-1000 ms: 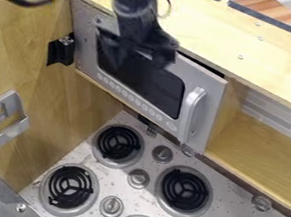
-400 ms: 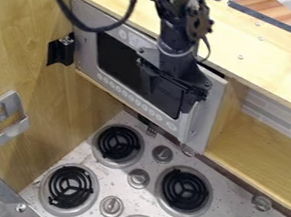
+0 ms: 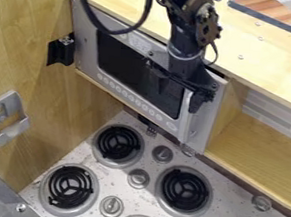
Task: Open microwave
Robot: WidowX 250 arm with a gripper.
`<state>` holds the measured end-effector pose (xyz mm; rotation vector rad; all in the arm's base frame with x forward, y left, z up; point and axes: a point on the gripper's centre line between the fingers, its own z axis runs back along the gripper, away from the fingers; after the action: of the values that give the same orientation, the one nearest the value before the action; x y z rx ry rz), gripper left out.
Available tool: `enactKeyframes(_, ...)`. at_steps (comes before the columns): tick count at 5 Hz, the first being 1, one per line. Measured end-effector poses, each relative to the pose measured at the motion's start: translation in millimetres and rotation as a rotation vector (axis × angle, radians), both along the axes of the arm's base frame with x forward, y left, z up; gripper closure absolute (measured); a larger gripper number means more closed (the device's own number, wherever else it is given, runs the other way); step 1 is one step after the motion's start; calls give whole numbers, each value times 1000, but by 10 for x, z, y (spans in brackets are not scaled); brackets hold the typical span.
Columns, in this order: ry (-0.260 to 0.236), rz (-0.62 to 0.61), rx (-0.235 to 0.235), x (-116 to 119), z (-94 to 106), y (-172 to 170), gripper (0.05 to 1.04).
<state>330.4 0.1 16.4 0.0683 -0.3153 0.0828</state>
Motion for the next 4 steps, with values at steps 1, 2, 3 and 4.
enactKeyframes(1,15,-8,-11,65,-82,-37,82)
enactKeyframes(2,20,-19,-13,110,-103,-48,82)
enactKeyframes(3,39,-27,-23,149,-197,-70,115)
enactKeyframes(4,40,-21,-6,147,-218,-46,388)
